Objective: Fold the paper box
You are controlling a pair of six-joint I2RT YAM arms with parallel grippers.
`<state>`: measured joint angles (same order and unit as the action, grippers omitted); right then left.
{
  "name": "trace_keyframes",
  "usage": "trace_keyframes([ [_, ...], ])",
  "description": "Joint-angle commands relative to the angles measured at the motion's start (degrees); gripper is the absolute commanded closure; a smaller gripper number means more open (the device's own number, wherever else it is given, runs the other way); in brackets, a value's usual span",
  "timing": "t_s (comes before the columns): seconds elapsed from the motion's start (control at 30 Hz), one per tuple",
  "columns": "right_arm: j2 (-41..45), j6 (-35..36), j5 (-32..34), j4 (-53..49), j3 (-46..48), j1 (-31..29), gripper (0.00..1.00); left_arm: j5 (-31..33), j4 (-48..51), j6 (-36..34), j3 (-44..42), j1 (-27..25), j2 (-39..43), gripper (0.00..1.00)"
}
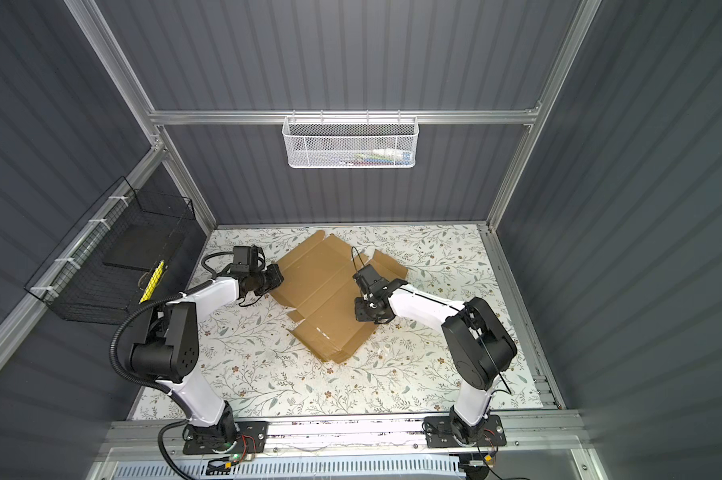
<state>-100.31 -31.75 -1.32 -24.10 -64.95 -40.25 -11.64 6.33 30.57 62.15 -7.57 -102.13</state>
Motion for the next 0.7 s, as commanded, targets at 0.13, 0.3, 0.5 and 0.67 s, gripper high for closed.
trace_keyframes([
  [0.13, -1.07, -6.25, -2.39, 4.82, 1.09, -4.7, 0.82, 1.07, -0.74, -1.08, -0.55, -0.25, -4.73, 1.0],
  [0.3, -2.75, -6.92, -2.31, 6.01, 1.74, -4.75, 0.82, 0.48, -2.97, 0.43, -4.09, -0.25, -4.51, 1.0],
  [0.5, -4.91, -6.71, -2.96, 6.44, 2.27, -2.9, 0.83, 0.13, -5.54, 2.25, -10.55, -0.25, -1.52, 1.0],
  [0.67, -5.85, -5.84, -3.12, 5.9, 2.55, -0.14, 0.83, -1.88, -8.38, 3.94, -15.5, -0.25, 0.18, 1.0],
])
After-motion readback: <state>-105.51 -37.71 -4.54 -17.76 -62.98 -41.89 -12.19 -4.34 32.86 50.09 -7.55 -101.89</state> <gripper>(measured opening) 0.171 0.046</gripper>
